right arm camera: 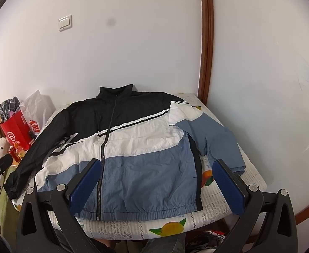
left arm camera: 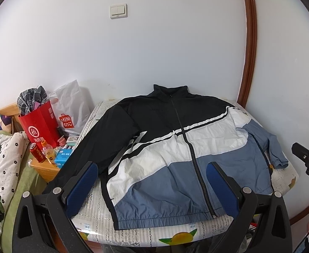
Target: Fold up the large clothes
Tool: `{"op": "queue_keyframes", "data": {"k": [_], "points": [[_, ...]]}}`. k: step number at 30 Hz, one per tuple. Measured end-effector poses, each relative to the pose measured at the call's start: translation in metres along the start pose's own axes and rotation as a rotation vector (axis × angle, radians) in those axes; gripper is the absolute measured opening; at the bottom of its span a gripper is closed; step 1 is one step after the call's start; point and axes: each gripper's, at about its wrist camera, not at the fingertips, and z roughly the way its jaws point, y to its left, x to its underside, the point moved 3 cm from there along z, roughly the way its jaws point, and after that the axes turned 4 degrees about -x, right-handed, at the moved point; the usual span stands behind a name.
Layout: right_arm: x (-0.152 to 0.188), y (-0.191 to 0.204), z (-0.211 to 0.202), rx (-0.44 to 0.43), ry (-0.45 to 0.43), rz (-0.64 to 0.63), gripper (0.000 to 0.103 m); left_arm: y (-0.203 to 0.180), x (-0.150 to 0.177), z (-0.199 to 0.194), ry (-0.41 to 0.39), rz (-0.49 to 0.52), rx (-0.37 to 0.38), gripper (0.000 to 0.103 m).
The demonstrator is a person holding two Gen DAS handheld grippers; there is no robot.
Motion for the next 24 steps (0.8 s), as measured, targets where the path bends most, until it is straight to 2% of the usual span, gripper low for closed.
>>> {"op": "queue_keyframes", "data": {"k": [5, 11, 15, 20, 24], "points": [[-0.005, 0.000, 0.006, 0.003, 0.005, -0.005, 0.103, 0.003, -0.003, 0.006, 0.002, 0.006, 0.011, 0.103], [-0.009, 0.002, 0.020, 0.022, 0.021, -0.030, 0.103, 0.017, -0.005, 0.022, 0.034, -0.035, 0.031, 0.103], [-0.009, 0.004, 0.031, -0.003, 0.027, -0.023, 0.103, 0.028, -0.003, 0.036, 0.067, -0.062, 0.036, 0.103], [-0.007, 0.010, 0.052, -0.064, 0.041, -0.001, 0.102, 0.047, 0.004, 0.057, 0.079, -0.088, -0.004, 0.103], [0.000, 0.018, 0.075, -0.079, 0.070, 0.013, 0.100, 0.066, 0.013, 0.080, 0.115, -0.109, -0.033, 0.103]]}}
